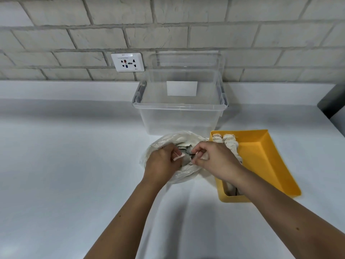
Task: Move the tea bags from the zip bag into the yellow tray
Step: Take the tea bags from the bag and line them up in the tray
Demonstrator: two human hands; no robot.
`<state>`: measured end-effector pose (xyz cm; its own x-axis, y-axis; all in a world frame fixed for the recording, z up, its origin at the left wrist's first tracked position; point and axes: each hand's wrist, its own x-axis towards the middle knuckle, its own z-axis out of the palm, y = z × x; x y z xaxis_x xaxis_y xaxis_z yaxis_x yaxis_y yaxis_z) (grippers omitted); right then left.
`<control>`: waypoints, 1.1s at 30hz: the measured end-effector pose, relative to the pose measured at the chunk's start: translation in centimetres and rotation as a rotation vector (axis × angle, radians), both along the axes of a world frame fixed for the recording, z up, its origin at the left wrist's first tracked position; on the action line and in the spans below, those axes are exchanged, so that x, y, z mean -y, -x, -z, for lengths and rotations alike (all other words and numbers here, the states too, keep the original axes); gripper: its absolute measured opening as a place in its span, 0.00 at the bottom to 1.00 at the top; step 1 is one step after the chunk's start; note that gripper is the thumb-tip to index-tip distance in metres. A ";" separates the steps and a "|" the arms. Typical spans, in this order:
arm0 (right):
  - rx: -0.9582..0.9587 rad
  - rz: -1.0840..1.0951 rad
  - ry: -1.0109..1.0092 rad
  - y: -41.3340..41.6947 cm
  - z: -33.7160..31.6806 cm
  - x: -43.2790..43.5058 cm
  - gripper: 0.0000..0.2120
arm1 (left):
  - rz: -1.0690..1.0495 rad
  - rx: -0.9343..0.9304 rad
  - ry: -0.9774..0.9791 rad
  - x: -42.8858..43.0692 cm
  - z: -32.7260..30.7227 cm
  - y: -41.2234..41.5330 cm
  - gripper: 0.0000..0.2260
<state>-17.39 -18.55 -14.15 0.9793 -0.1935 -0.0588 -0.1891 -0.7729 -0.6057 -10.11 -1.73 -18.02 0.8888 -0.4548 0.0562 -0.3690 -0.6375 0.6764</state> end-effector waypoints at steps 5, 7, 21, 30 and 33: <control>0.052 -0.115 0.187 -1.4 -1.1 -1.5 0.13 | 0.063 -0.069 0.174 -0.9 -3.2 0.4 0.13; 0.099 -0.119 0.230 -2.1 -1.5 -1.8 0.07 | 0.053 -0.042 0.203 -1.3 -4.1 0.2 0.15; -0.117 -0.271 0.390 -4.8 0.7 -1.4 0.14 | -0.204 -0.211 0.367 -3.1 -2.9 0.0 0.05; -0.158 -0.298 0.552 -5.8 1.9 -2.3 0.11 | -0.220 -0.194 0.320 -3.9 -3.2 -0.1 0.02; -0.102 -0.289 0.550 -5.8 2.0 -2.3 0.07 | -0.249 -0.198 0.302 -4.2 -3.2 -0.3 0.04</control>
